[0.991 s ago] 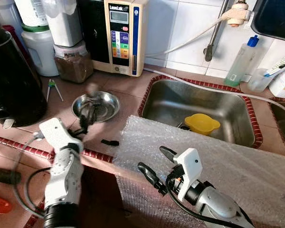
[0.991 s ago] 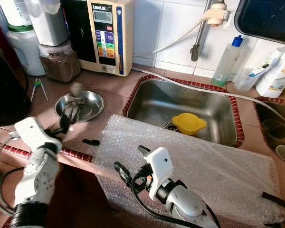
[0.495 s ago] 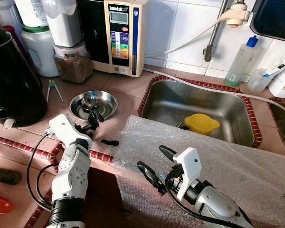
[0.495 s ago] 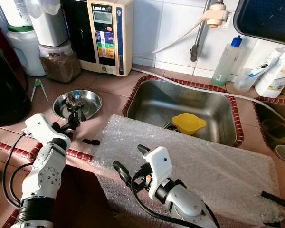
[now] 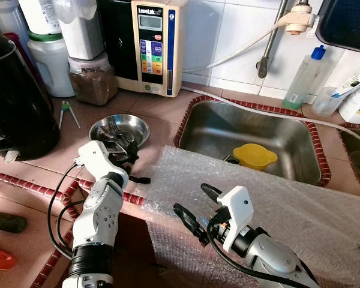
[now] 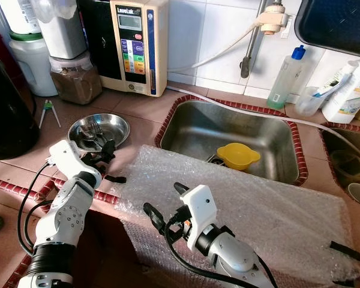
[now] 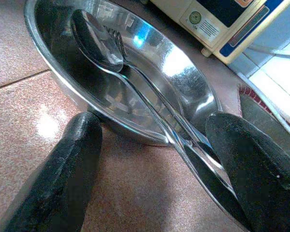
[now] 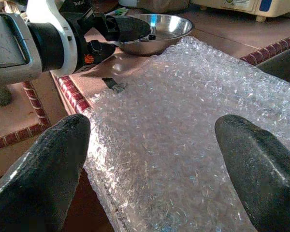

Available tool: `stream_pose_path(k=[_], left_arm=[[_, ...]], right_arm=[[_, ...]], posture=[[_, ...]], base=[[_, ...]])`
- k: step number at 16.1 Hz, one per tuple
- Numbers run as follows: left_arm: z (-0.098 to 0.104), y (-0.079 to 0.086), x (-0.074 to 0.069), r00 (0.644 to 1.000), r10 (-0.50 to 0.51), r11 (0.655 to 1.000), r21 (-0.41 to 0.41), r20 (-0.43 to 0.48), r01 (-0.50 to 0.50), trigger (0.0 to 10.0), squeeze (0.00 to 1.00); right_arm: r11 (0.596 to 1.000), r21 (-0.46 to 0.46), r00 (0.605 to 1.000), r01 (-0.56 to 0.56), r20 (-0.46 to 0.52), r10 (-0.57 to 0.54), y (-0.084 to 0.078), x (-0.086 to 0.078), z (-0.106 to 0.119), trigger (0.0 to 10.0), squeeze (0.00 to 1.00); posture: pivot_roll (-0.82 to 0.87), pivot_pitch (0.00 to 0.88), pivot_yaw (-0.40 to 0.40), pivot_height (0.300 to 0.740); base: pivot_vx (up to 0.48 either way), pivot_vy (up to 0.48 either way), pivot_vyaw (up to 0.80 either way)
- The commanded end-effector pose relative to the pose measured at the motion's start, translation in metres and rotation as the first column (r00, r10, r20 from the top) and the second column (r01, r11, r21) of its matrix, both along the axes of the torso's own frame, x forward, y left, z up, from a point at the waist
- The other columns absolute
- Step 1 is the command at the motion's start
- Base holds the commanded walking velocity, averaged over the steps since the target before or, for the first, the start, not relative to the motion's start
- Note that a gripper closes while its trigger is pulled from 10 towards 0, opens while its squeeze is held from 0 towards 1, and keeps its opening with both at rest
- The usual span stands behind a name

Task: Kitchen organization

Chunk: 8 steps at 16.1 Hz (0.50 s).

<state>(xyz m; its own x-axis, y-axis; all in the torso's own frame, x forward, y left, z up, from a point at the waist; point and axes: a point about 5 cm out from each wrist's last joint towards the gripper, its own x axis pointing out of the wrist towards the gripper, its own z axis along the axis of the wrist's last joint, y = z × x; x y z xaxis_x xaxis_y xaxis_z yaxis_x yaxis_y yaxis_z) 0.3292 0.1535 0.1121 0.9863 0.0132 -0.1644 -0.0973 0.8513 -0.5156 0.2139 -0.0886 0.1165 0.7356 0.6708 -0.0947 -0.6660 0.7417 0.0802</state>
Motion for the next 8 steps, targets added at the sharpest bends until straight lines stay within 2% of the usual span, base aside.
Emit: stream_pose_path(k=[1,2,3,4,5,6,7,8], left_arm=[[0.003,-0.010,0.011,1.000,-0.028,0.999,-0.016,-0.005,0.028,3.5,0.00],[0.005,-0.017,0.021,0.999,-0.045,0.999,-0.030,-0.008,0.045,0.0,0.00],[0.006,-0.019,0.024,0.999,-0.052,0.998,-0.033,-0.010,0.051,0.0,0.00],[0.008,-0.018,0.028,0.998,-0.057,0.998,-0.030,-0.013,0.057,4.4,0.00],[0.009,-0.018,0.031,0.998,-0.054,0.998,-0.032,-0.015,0.053,6.2,0.00],[0.010,-0.017,0.033,0.999,-0.047,0.999,-0.027,-0.018,0.047,8.9,0.00],[0.011,-0.016,0.037,0.999,-0.040,0.999,-0.026,-0.016,0.039,10.0,0.00],[0.014,-0.015,0.044,1.000,-0.023,0.999,-0.025,-0.009,0.022,10.0,0.00]], right_arm=[[1.000,-0.007,1.000,0.006,0.013,-0.006,-0.001,0.001,0.002,10.0,0.00],[1.000,-0.013,1.000,0.014,0.012,-0.014,-0.002,0.001,0.002,10.0,0.00],[1.000,-0.015,1.000,0.017,0.012,-0.017,-0.003,0.001,0.002,10.0,0.00],[1.000,-0.015,1.000,0.025,0.014,-0.025,-0.003,0.001,0.002,10.0,0.00],[1.000,-0.016,1.000,0.027,0.015,-0.027,-0.004,0.001,0.002,10.0,0.00],[0.999,-0.016,0.999,0.028,0.015,-0.028,-0.004,0.001,0.002,10.0,0.00],[0.999,-0.017,0.999,0.030,0.016,-0.030,-0.004,0.001,0.002,10.0,0.00],[0.999,-0.016,0.999,0.035,0.016,-0.034,-0.004,0.001,0.002,10.0,0.00]], posture=[[0.07,0.012,0.008,0.740],[0.07,0.012,0.010,0.740],[0.07,0.012,0.010,0.740],[0.07,0.014,0.012,0.740],[0.07,0.015,0.011,0.740],[0.06,0.015,0.013,0.740],[0.06,0.017,0.012,0.740],[0.06,0.018,0.011,0.740]], base=[[0.000,0.000,0.00],[0.000,0.000,0.00],[0.000,0.000,0.00],[0.000,0.000,0.00],[0.000,0.000,0.00],[0.000,0.000,0.00],[0.000,0.000,0.00],[0.000,0.000,0.00]])
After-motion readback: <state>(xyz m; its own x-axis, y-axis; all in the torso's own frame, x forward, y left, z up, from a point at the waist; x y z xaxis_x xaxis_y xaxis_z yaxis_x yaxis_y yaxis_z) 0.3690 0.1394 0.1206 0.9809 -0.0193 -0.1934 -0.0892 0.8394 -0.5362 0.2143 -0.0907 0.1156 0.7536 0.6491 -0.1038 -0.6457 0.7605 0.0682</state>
